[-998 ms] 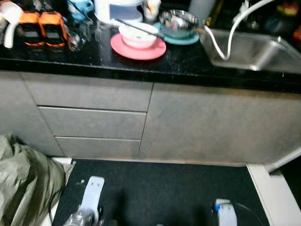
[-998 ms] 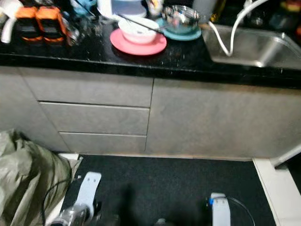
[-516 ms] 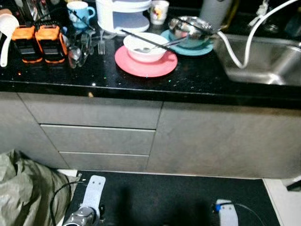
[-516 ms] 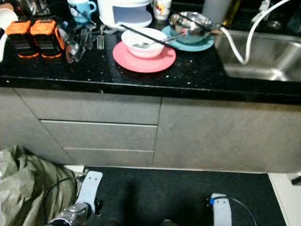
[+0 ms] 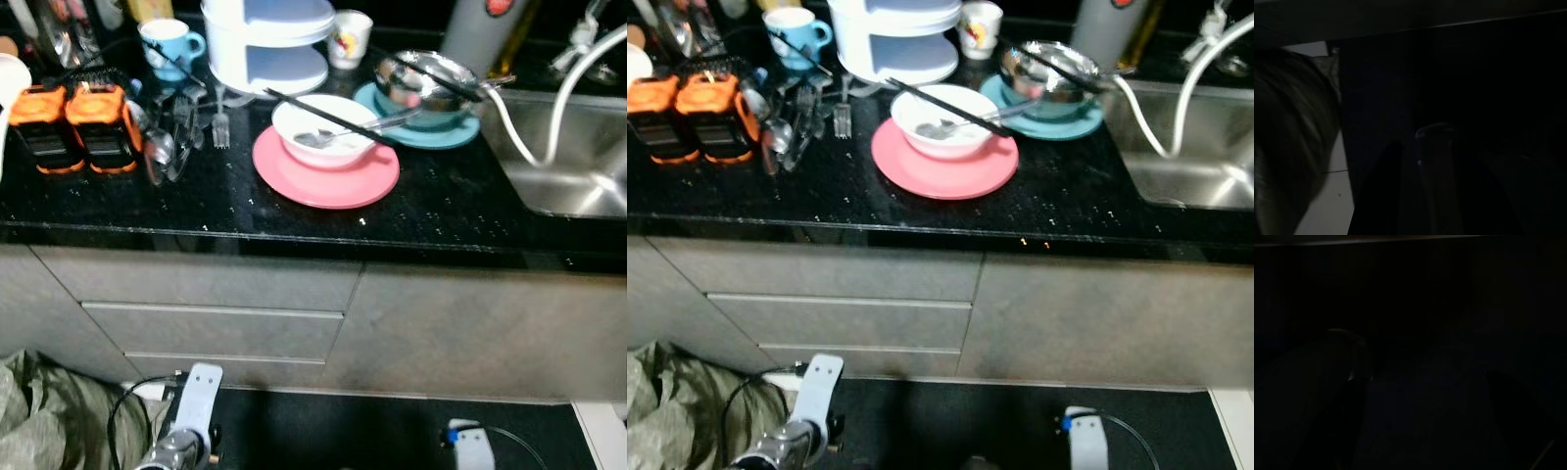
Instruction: Kitchen organization
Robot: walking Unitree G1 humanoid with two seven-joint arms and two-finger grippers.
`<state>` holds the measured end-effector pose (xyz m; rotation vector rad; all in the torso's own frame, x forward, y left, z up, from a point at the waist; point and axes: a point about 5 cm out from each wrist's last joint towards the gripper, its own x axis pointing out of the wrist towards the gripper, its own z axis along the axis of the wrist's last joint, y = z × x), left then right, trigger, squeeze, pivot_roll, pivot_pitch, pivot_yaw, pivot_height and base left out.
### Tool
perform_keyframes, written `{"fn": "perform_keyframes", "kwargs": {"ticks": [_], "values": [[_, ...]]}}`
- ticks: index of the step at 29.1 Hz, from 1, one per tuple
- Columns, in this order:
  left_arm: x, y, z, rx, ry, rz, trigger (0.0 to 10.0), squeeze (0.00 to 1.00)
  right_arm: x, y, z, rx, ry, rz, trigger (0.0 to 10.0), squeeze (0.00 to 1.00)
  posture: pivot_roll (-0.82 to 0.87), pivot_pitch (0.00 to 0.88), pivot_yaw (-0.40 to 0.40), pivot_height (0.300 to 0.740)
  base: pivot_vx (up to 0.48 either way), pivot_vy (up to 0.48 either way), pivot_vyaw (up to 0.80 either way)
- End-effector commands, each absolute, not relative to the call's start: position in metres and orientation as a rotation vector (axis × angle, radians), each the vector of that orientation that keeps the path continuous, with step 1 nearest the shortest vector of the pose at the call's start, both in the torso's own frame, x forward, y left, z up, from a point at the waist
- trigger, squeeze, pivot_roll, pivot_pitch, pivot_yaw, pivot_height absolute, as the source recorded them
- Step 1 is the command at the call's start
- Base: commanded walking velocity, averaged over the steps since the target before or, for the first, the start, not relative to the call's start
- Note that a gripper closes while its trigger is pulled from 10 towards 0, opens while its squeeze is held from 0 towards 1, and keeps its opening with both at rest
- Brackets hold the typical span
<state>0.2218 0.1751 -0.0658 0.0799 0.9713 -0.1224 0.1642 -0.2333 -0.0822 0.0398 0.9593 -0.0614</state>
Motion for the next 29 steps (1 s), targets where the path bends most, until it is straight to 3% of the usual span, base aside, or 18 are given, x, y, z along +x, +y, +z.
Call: {"fn": "perform_keyframes", "kwargs": {"ticks": [1, 13, 29], "values": [[0.2144, 0.1788, -0.0701, 0.093, 1.005, -0.119, 10.0, 0.00, 0.1534, -0.2292, -0.0880, 0.051, 1.002, -0.053, 10.0, 0.00, 0.01, 0.165, -0.043, 0.740, 0.371, 0.000, 0.00], [0.2139, 0.1770, -0.0703, 0.065, 1.006, -0.133, 10.0, 0.00, 0.1536, -0.2295, -0.0878, 0.044, 1.004, -0.043, 10.0, 0.00, 0.01, 0.167, -0.043, 0.740, 0.086, 0.000, 0.00], [0.2134, 0.1760, -0.0706, 0.056, 1.010, -0.146, 10.0, 0.00, 0.1533, -0.2299, -0.0879, 0.032, 1.010, -0.035, 10.0, 0.00, 0.01, 0.169, -0.043, 0.740, 0.000, -0.458, 0.00]]}}
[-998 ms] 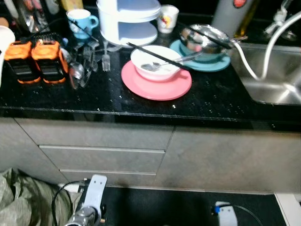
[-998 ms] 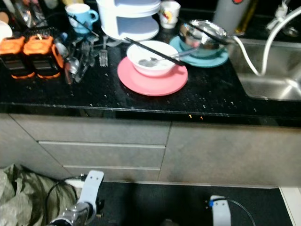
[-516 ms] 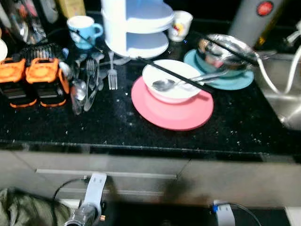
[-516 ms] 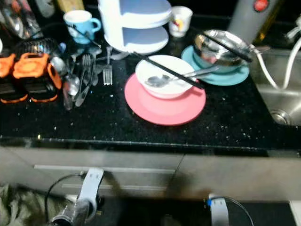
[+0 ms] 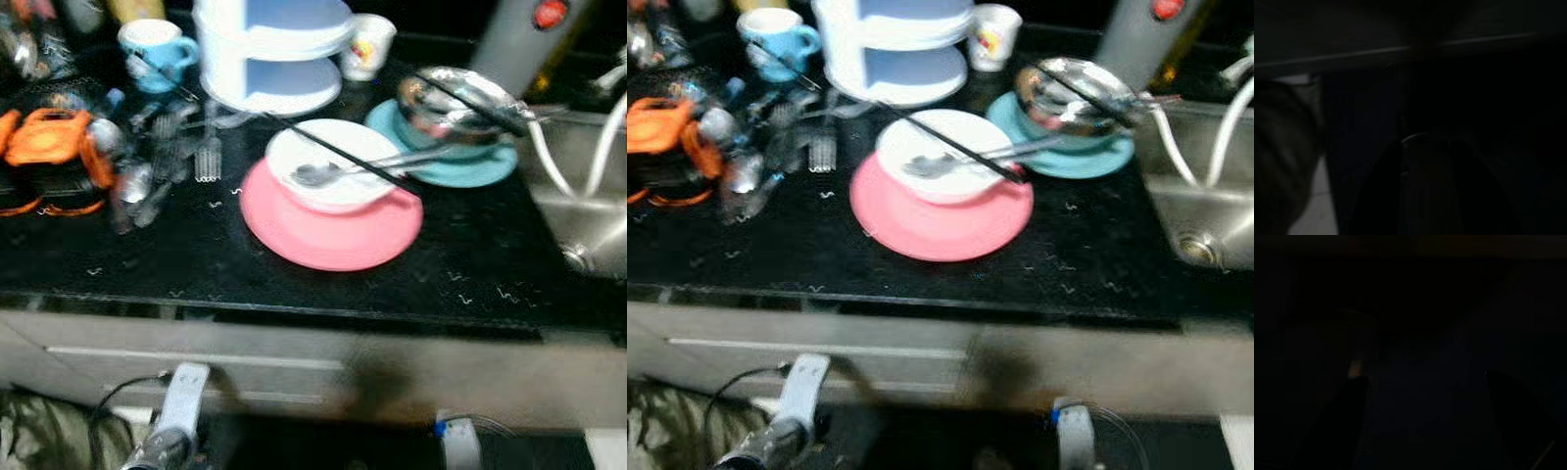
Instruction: Kitchen organization
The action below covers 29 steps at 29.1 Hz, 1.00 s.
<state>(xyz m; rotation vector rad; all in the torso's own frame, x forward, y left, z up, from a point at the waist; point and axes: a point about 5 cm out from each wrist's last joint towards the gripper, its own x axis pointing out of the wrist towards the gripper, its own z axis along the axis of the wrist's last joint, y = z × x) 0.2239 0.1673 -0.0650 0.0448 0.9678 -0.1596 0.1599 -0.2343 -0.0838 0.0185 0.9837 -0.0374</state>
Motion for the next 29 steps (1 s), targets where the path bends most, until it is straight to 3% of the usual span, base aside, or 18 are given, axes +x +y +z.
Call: {"fn": "perform_keyframes", "kwargs": {"ticks": [1, 13, 29], "values": [[0.213, 0.176, -0.071, 0.056, 1.010, -0.146, 10.0, 0.00, 0.153, -0.230, -0.088, 0.032, 1.010, -0.035, 10.0, 0.00, 0.01, 0.169, -0.043, 0.740, 0.000, -0.458, 0.00], [0.213, 0.176, -0.071, 0.051, 1.011, -0.145, 10.0, 0.00, 0.153, -0.230, -0.088, 0.027, 1.012, -0.028, 10.0, 0.00, 0.01, 0.170, -0.044, 0.740, 0.000, -0.415, 0.00], [0.215, 0.175, -0.070, 0.068, 1.006, -0.163, 10.0, 0.00, 0.164, -0.228, -0.081, -0.085, 0.929, 0.098, 10.0, 0.00, 0.01, 0.171, -0.042, 0.740, 0.000, -0.030, 0.00]]}}
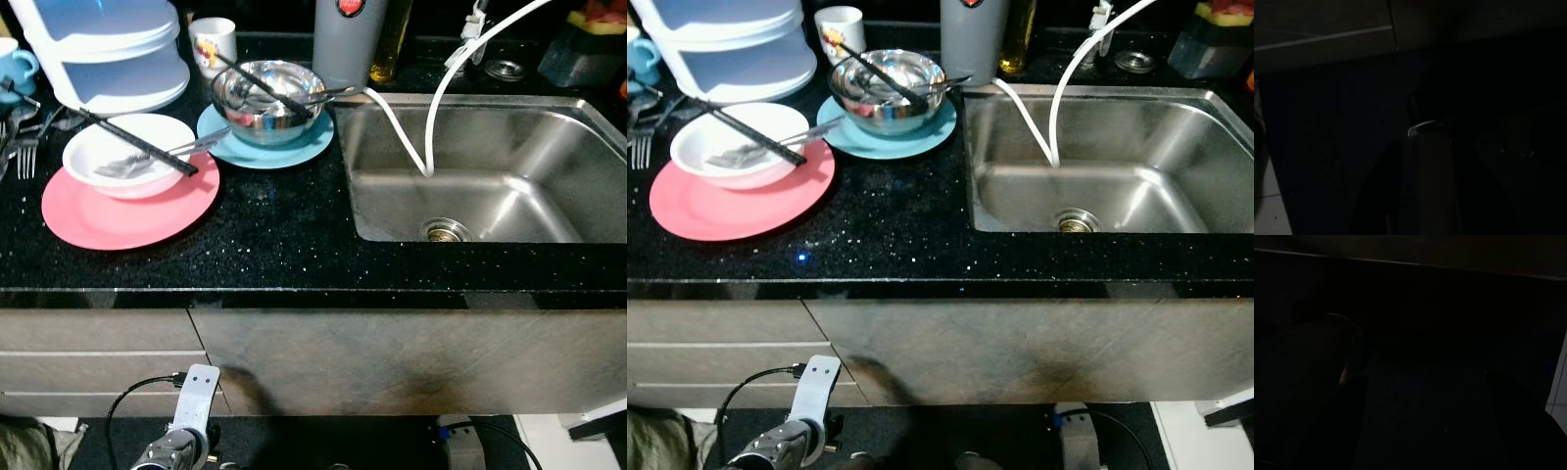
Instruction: Kitchen organization
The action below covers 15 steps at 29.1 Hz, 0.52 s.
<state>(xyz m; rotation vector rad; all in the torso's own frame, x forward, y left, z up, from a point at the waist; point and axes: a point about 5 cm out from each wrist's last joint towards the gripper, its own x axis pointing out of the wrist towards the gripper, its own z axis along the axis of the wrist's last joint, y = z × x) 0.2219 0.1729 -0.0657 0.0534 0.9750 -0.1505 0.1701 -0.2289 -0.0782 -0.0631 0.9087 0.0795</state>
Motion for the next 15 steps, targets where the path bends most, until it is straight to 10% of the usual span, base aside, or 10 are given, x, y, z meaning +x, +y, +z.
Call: {"fn": "perform_keyframes", "kwargs": {"ticks": [1, 15], "values": [[0.215, 0.175, -0.070, 0.068, 1.006, -0.163, 10.0, 0.00, 0.164, -0.228, -0.081, -0.085, 0.929, 0.098, 10.0, 0.00, 0.01, 0.171, -0.042, 0.740, 0.000, -0.472, 0.00], [0.214, 0.175, -0.070, 0.045, 1.005, -0.143, 10.0, 0.00, 0.173, -0.218, -0.073, -0.113, 0.826, 0.300, 10.0, 0.00, 0.00, 0.176, -0.046, 0.740, 0.000, -0.134, 0.00]]}}
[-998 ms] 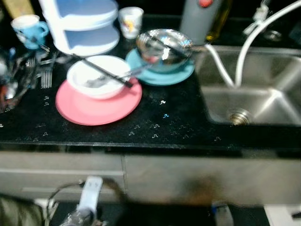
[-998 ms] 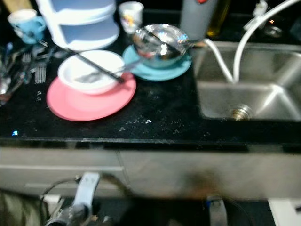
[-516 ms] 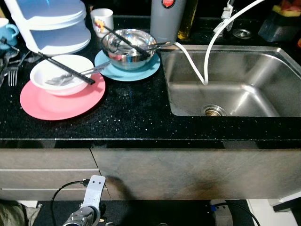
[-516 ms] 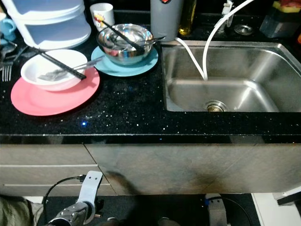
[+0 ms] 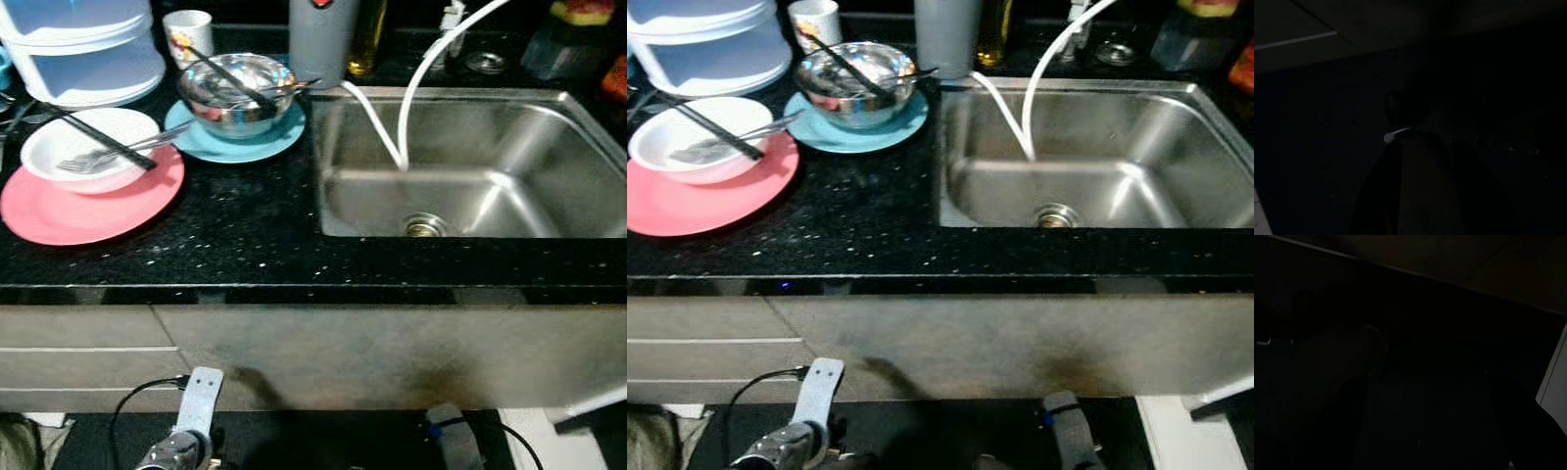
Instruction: Kitchen organization
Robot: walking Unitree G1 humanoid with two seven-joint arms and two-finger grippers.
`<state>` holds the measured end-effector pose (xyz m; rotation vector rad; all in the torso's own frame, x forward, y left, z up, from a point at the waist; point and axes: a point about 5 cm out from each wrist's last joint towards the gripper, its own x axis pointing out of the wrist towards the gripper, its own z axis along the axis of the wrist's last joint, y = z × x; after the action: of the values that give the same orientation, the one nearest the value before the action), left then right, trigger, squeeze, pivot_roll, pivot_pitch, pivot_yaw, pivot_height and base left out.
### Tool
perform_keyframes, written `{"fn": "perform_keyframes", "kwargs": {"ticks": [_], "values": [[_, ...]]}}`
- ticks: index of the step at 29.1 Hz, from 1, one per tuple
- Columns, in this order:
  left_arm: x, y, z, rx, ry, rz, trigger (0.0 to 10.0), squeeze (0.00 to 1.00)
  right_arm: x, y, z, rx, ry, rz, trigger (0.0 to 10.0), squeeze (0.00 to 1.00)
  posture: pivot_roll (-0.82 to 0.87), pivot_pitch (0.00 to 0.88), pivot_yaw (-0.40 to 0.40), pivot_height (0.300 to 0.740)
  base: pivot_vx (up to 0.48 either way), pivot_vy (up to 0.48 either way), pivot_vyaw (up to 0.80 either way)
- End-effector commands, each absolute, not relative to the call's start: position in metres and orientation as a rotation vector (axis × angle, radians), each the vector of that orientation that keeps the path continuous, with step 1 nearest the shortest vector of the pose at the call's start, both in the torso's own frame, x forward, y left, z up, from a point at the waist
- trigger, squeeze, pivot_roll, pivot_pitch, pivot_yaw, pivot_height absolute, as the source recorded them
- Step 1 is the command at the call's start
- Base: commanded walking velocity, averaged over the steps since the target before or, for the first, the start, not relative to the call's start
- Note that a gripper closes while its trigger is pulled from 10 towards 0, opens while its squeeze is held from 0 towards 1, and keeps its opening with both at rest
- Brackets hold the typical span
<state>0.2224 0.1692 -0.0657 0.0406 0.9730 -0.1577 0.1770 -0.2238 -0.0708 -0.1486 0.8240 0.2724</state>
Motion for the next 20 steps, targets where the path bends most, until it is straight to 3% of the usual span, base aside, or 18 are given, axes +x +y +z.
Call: {"fn": "perform_keyframes", "kwargs": {"ticks": [1, 2, 3, 5, 12, 19, 20], "values": [[0.214, 0.175, -0.070, 0.044, 1.005, -0.144, 10.0, 0.00, 0.197, -0.220, -0.058, -0.072, 0.752, 0.365, 10.0, 0.00, 0.00, 0.177, -0.046, 0.740, 0.000, 0.000, 0.00], [0.214, 0.175, -0.070, 0.043, 1.005, -0.145, 10.0, 0.00, 0.225, -0.226, -0.035, -0.012, 0.665, 0.450, 10.0, 0.00, 0.00, 0.177, -0.046, 0.740, 0.000, 0.000, 0.00], [0.214, 0.175, -0.070, 0.043, 1.005, -0.145, 10.0, 0.00, 0.225, -0.226, -0.035, -0.012, 0.665, 0.450, 10.0, 0.00, 0.00, 0.177, -0.046, 0.740, 0.000, 0.000, 0.00], [0.214, 0.175, -0.070, 0.042, 1.005, -0.147, 10.0, 0.00, 0.258, -0.237, 0.006, 0.104, 0.517, 0.612, 10.0, 0.00, -0.01, 0.176, -0.045, 0.740, 0.000, 0.000, 0.00], [0.213, 0.175, -0.071, 0.045, 1.006, -0.153, 10.0, 0.00, 0.257, -0.248, 0.028, 0.250, 0.473, 0.803, 10.0, 0.00, -0.01, 0.172, -0.047, 0.740, 0.000, 0.000, 0.00], [0.213, 0.175, -0.071, 0.049, 1.010, -0.157, 10.0, 0.00, 0.234, -0.245, 0.033, 0.298, 0.601, 1.135, 10.0, 0.00, -0.01, 0.152, -0.038, 0.740, 0.000, 0.000, 0.00], [0.212, 0.175, -0.071, 0.051, 1.011, -0.158, 10.0, 0.00, 0.225, -0.242, 0.041, 0.321, 0.636, 1.261, 10.0, 0.00, -0.01, 0.155, -0.036, 0.740, 0.000, 0.000, 0.00]]}}
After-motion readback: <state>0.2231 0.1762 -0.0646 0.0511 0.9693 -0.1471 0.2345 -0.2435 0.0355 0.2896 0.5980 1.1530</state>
